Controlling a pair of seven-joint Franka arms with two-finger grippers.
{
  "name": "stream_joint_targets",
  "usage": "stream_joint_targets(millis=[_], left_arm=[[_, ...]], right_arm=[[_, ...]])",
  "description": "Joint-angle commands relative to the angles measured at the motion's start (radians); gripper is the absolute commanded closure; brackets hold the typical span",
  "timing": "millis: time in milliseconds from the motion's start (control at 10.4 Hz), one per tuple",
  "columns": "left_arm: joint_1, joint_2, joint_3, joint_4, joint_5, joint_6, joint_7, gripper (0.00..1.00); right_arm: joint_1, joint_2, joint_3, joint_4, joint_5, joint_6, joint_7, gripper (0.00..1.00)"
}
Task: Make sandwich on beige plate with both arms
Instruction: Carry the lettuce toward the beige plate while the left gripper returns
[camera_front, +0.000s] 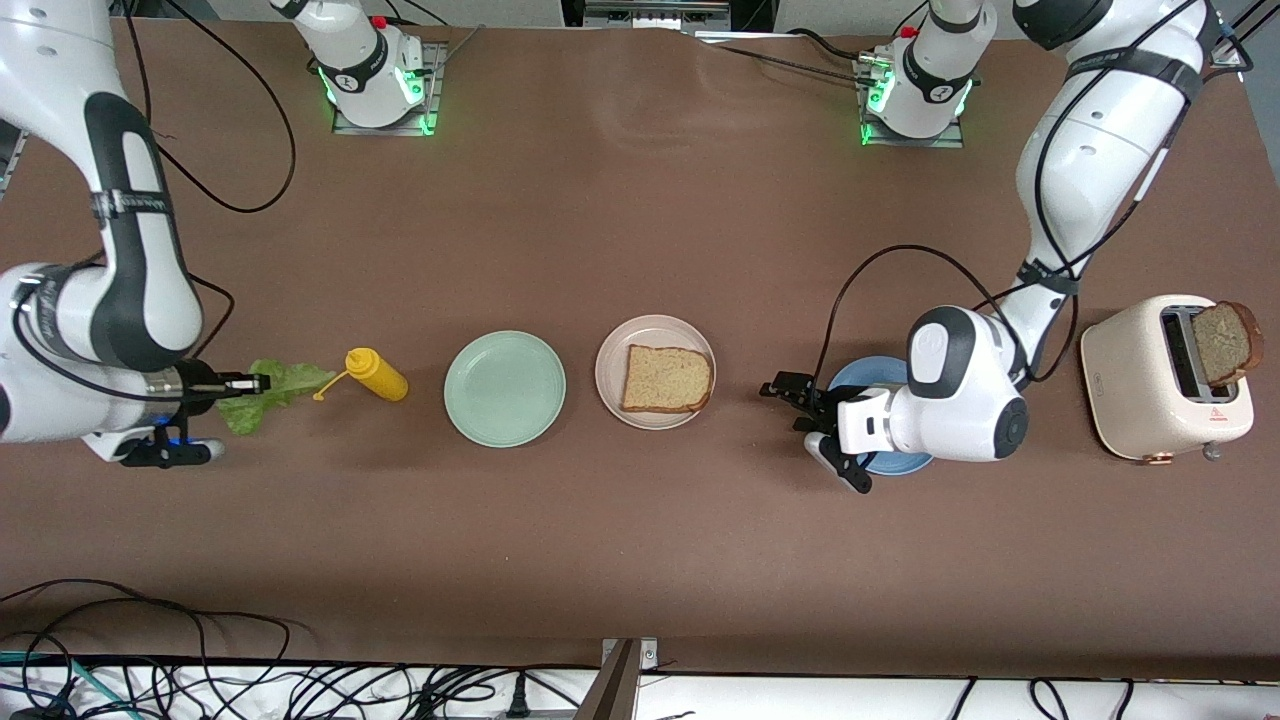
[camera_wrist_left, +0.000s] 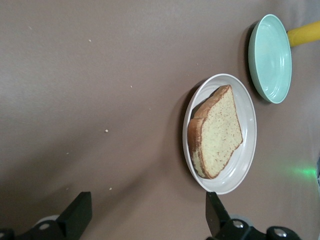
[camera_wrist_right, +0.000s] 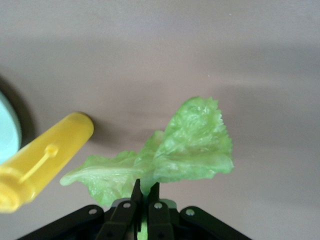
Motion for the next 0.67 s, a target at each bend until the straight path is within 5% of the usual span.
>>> stream_joint_targets(millis=[0, 385, 578], left_arm=[[0.0, -0.114, 0.034, -0.022, 0.131, -0.055, -0.042, 0.0], [0.0, -0.251, 0.056, -0.014, 0.354, -0.17, -0.181, 0.0], [0.003, -0.323, 0.06, -0.014, 0.454, -0.21, -0.268, 0.0]], right_arm=[[-0.002, -0.067, -0.003, -0.007, -0.014, -0.088, -0.037, 1.0], [0.027, -0.104, 0.023, 0.151, -0.008, -0.31, 0.055, 1.0], [0.055, -0.133, 0.098, 0.159, -0.005, -0.319, 0.215, 1.0]])
